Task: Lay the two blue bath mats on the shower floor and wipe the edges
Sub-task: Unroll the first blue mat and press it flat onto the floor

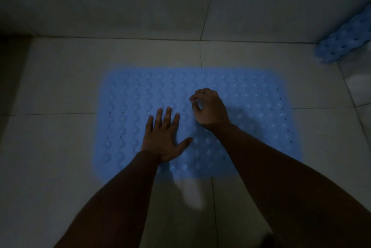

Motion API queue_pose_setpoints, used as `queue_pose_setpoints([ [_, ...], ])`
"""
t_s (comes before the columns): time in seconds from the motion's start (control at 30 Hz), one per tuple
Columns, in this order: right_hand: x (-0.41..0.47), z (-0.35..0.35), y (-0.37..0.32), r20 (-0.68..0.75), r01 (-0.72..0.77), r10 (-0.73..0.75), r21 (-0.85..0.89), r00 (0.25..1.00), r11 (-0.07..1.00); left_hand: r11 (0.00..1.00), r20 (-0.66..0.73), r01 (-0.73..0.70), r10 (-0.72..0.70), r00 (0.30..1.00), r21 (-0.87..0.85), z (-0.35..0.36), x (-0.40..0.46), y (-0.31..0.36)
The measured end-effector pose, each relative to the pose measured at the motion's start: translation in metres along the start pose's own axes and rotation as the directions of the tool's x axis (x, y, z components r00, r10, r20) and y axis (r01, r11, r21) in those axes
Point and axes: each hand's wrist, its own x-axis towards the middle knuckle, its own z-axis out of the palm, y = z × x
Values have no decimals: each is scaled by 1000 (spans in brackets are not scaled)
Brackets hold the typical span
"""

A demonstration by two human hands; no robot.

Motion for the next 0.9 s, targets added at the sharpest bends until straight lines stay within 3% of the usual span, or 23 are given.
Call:
queue_pose_setpoints([
  [0.1,-9,7,-12,40,5,-5,-5,999,1000,999,-253,-11,2,967,-34,-19,3,0],
  [0.17,-21,20,-15,154,-10,25,-99,988,995,1000,-328,7,-10,945,-9,-23,8,-3],
  [0.27,-50,47,-10,258,27,69,-351,964,936,998,-325,59,-49,944,21,-19,10,-10],
  [0.37,-68,62,-8,203,47,49,-445,978,894,995,-318,75,-52,947,61,-14,10,-13],
  [0.47,-67,65,-7,151,51,18,-443,988,895,995,-342,86,-64,938,47,-11,13,-18],
  [0.67,-67,66,-6,181,43,39,-428,983,903,998,-357,22,-1,934,54,-1,11,-12],
  [0.9,-53,51,-10,338,17,120,-377,933,926,999,-370,43,-32,929,22,-11,20,-8],
])
